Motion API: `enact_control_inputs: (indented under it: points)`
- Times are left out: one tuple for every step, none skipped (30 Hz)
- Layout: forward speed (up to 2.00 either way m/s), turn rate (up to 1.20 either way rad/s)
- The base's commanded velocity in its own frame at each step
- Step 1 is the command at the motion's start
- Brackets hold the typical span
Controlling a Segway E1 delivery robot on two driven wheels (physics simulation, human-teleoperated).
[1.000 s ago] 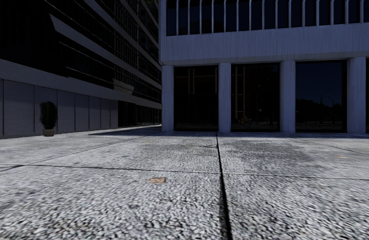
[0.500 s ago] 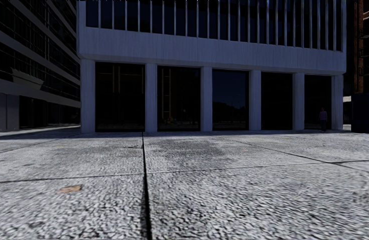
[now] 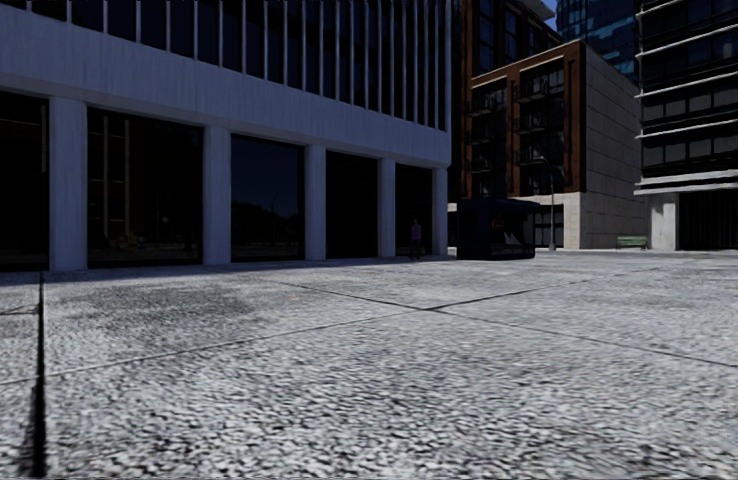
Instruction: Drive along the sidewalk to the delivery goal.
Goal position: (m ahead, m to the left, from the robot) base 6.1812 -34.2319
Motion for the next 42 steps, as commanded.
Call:
enact_control_inputs:
  points:
    - [0.00,-1.02]
    - [0.00,-1.02]
    - [0.00,-1.02]
    - [0.00,-1.02]
    - [0.00,-1.02]
    - [0.00,-1.02]
    - [0.00,-1.02]
    - [0.00,-1.02]
    - [0.00,-1.02]
    - [0.00,-1.02]
    - [0.00,-1.02]
    - [0.00,-1.02]
    - [0.00,-1.02]
    - [0.00,-1.02]
    - [0.00,-1.02]
    - [0.00,-1.02]
    - [0.00,-1.02]
    - [0.00,-1.02]
    - [0.00,-1.02]
    - [0.00,-1.02]
    - [0.00,-1.00]
    - [0.00,-0.89]
    - [0.00,-0.04]
    - [0.00,0.00]
    - [0.00,0.00]
    - [0.00,0.00]
    - [0.00,0.00]
    - [0.00,0.00]
    - [0.13,0.00]
    - [0.91,0.00]
    - [1.36,0.00]
    - [1.36,0.00]
    - [2.00,0.00]
    - [2.00,0.00]
    - [2.00,0.00]
    - [2.00,0.04]
    - [2.00,0.06]
    - [2.00,0.06]
    - [2.00,0.11]
    - [2.00,0.26]
    - [2.00,0.52]
    - [2.00,0.69]
